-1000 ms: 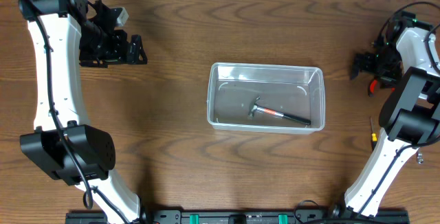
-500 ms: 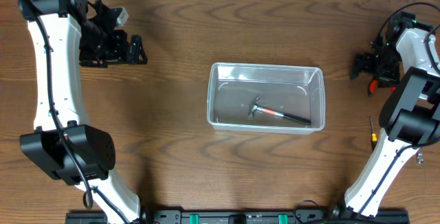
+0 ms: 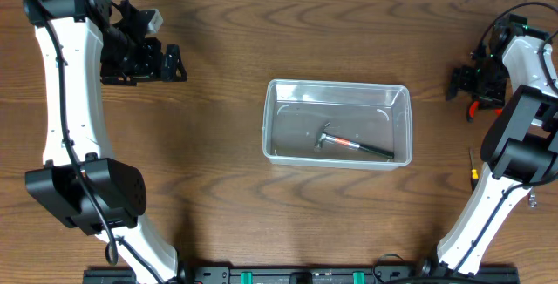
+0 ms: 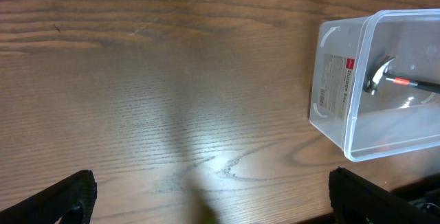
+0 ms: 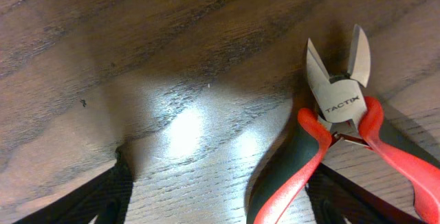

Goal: Pack container
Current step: 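Lower the right gripper and close it on the pliers' handles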

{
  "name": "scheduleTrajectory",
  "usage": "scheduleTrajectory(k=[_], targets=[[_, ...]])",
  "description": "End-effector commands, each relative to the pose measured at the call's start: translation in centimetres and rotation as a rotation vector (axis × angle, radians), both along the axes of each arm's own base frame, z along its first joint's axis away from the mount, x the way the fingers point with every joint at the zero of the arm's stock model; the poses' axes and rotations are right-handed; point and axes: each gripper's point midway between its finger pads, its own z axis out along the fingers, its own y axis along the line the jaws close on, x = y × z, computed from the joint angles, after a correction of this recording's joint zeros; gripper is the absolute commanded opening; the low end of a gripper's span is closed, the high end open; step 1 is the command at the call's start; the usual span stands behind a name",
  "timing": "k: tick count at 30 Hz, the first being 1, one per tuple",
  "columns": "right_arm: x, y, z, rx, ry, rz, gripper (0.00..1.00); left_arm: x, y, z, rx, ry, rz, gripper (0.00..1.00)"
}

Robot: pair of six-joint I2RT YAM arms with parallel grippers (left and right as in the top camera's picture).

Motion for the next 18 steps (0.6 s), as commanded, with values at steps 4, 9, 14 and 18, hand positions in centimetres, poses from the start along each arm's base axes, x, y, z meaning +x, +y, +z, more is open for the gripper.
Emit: scheduleTrajectory(k=[4,9,14,18], targets=[[-1.19,-1.05,-0.90,-0.048,0.049,-0.013,0.77,-0.02,0.18,-0.22,0.011,0.008,-0.005,0.98],[-1.36,-1.26,-0.87,-0.061,0.058,-0.012,0.63,-0.02,0.19,-0.22,0.011,0.008,-0.005,0.98],[-1.48,-1.50,-0.84,-0.077,0.063,-0.045,0.58,-0.02,0.19,-0.22,0.011,0.008,-0.005,0.98],[-1.55,-1.52,-0.84,-0.079,0.065,-0.052,0.52,-0.03,0.18,-0.22,0.011,0.008,-0.005,0.98]])
